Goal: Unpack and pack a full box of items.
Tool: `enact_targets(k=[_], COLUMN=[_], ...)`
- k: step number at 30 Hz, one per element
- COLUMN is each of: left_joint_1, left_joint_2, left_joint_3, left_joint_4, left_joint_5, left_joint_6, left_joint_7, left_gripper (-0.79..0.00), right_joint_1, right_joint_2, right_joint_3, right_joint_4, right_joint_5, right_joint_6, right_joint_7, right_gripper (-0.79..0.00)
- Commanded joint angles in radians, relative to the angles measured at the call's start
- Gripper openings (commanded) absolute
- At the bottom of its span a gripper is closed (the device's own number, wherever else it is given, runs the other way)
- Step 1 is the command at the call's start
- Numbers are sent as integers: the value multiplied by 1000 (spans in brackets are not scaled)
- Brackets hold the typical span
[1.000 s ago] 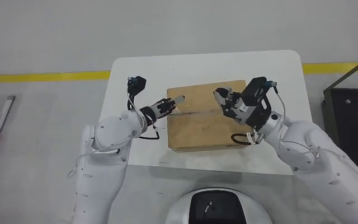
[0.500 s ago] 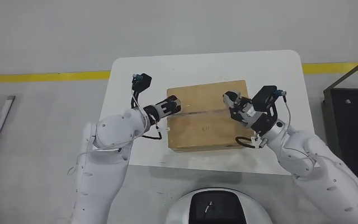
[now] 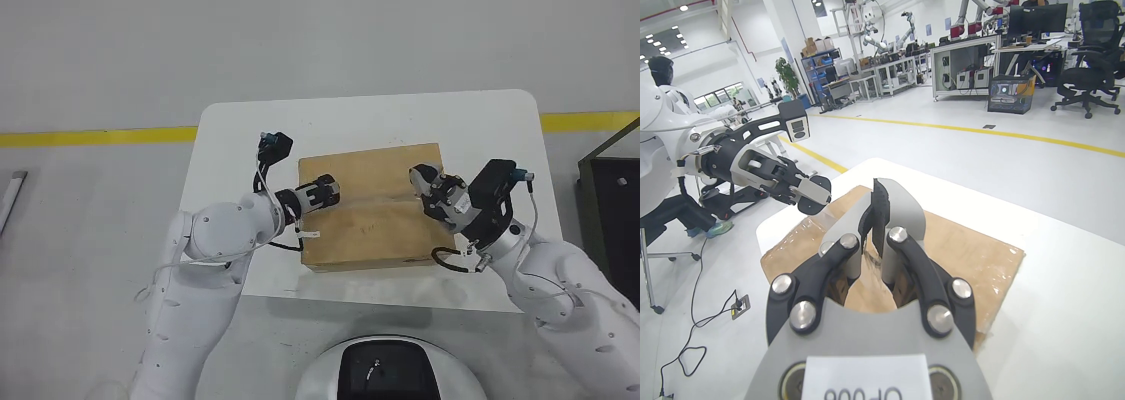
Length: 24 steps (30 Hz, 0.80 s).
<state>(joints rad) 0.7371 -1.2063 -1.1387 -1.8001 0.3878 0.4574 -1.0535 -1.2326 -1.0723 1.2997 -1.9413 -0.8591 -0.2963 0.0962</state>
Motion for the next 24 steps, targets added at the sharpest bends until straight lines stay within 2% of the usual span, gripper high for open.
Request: enact_targets(k=[1, 18, 24], left_joint_1=[-1, -34, -37], left_joint_2=[0, -4, -1], left_joint_3=[8, 55, 27], left_joint_4=[10, 48, 39], left_joint_5=[-2, -6, -5], left_joint_6=[-3, -1, 23], left_joint_7=[4, 13, 50], left_gripper=[-785, -785, -785], right_joint_1=[6, 10, 9], right_joint_2=[-2, -10, -9], right_joint_3=[-2, 4, 31], right_joint_4=[3, 11, -20], right_joint_5=[-6, -41, -51], right_joint_6=[7, 17, -22], right_joint_7=[14, 53, 31], right_gripper=[-785, -785, -785])
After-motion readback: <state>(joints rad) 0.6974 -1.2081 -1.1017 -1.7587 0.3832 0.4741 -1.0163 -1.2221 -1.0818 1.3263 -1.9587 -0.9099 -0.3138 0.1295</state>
